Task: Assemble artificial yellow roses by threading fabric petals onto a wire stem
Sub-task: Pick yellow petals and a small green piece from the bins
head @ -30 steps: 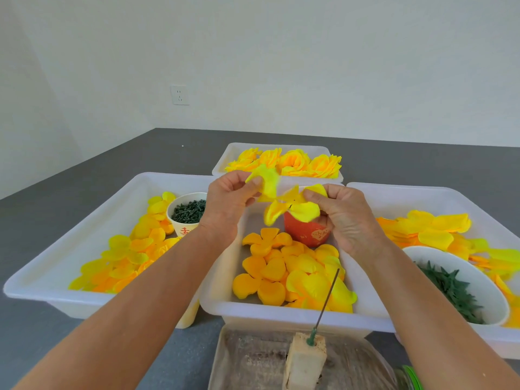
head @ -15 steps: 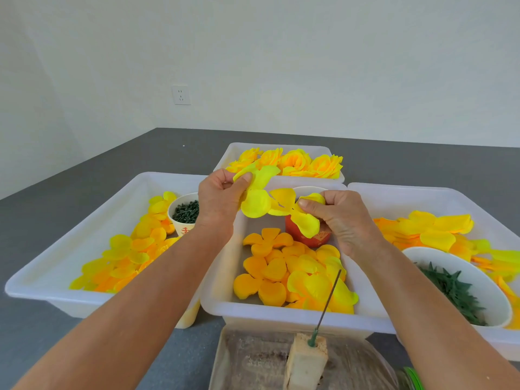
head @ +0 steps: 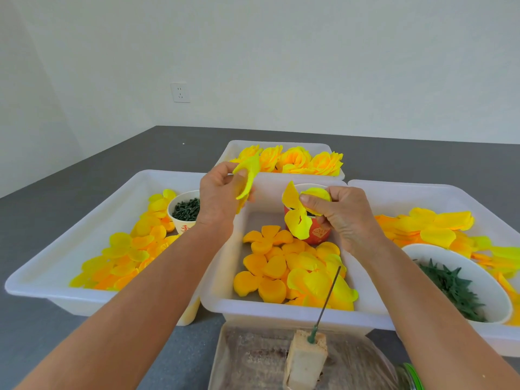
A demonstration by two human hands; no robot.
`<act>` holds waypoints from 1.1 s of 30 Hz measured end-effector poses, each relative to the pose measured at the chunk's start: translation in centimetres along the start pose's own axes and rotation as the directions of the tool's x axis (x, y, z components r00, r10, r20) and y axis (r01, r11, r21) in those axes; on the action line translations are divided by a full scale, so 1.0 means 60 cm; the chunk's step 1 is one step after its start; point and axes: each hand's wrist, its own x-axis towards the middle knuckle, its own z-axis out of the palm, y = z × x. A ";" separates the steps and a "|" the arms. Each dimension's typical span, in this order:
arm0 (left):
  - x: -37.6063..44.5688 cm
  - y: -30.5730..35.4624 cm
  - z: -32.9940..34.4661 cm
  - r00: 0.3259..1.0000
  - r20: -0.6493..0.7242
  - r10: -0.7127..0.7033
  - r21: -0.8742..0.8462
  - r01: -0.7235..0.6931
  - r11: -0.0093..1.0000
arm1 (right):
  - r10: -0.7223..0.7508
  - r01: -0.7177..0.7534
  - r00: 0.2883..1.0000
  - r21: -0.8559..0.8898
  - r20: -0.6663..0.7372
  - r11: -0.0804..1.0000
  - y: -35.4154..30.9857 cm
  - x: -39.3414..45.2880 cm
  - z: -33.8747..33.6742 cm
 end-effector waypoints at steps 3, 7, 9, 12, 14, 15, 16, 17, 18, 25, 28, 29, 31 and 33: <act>-0.005 -0.002 0.001 0.996 0.093 0.017 0.028 -0.019 0.999 | 0.016 -0.016 1.000 -0.006 0.022 1.000 -0.001 -0.001 0.000; -0.009 -0.001 -0.001 0.981 0.194 0.011 0.023 -0.016 1.000 | 0.062 -0.062 0.997 0.006 0.036 0.998 -0.007 -0.004 0.004; -0.011 -0.001 0.001 0.971 0.237 0.019 0.061 -0.034 0.998 | 0.097 -0.098 0.994 0.008 0.049 0.995 -0.009 -0.005 0.004; -0.011 -0.006 0.004 0.970 0.241 0.027 0.116 -0.056 0.992 | 0.122 -0.122 0.991 0.004 0.056 0.993 -0.009 -0.005 0.004; -0.012 -0.007 0.006 0.969 0.245 0.039 0.115 -0.069 0.991 | 0.115 -0.116 0.992 0.015 0.053 0.993 -0.009 -0.006 0.004; -0.014 -0.006 0.007 0.966 0.256 0.040 0.115 -0.072 0.991 | 0.105 -0.106 0.993 0.018 0.049 0.994 -0.010 -0.007 0.003; -0.017 -0.006 0.008 0.960 0.278 0.037 0.116 -0.071 0.991 | 0.094 -0.094 0.995 0.015 0.044 0.995 -0.010 -0.008 0.003; -0.020 -0.005 0.008 0.949 0.313 0.028 0.118 -0.068 0.991 | 0.084 -0.084 0.996 0.008 0.040 0.996 -0.010 -0.008 0.003; -0.024 -0.004 0.008 0.930 0.368 0.011 0.127 -0.062 0.990 | 0.076 -0.076 0.996 0.001 0.038 0.997 -0.010 -0.008 0.003; -0.054 -0.008 0.022 0.643 0.738 -0.203 0.299 -0.043 0.953 | 0.043 -0.043 0.997 -0.005 0.057 0.999 -0.007 -0.009 0.004; -0.053 -0.010 0.021 0.608 0.766 -0.208 0.324 -0.086 0.942 | 0.022 -0.022 0.999 -0.018 0.045 1.000 -0.003 -0.005 0.003; -0.053 -0.011 0.022 0.601 0.771 -0.212 0.345 -0.113 0.932 | 0.021 -0.020 0.999 -0.032 0.047 0.999 -0.002 -0.004 0.003; -0.051 -0.014 0.023 0.590 0.778 -0.215 0.375 -0.163 0.912 | 0.013 -0.010 0.999 -0.064 0.049 0.998 -0.002 -0.005 0.003; -0.048 -0.018 0.022 0.607 0.771 -0.193 0.372 -0.183 0.910 | 0.006 -0.003 0.999 -0.069 0.044 0.998 -0.001 -0.005 0.003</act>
